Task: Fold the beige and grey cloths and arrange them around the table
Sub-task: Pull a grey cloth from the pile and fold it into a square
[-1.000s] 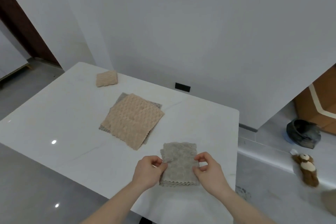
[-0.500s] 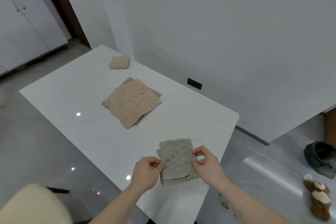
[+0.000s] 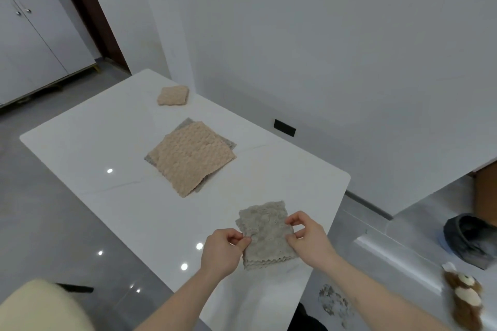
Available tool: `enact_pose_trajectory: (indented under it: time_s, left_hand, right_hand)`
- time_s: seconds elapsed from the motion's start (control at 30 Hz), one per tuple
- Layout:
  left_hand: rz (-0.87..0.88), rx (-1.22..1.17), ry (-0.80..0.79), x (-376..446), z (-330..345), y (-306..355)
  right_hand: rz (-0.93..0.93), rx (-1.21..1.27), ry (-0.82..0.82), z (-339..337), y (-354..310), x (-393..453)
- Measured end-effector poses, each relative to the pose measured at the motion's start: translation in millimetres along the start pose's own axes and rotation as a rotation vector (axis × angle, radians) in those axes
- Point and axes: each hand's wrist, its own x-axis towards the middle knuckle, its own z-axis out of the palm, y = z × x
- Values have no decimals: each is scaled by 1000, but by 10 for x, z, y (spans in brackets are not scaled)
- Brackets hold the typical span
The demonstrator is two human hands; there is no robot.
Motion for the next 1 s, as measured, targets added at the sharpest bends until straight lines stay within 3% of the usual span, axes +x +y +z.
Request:
enact_pose_trajectory:
  time_s: [0.53, 1.0]
  left_hand:
    - [-127, -61, 24, 939, 1429, 853]
    - [-160, -8, 43, 1674, 2064, 1497]
  right_hand:
    - [29, -145, -38, -1133, 710, 1396]
    - [-6, -255, -41, -1559, 1140, 2394]
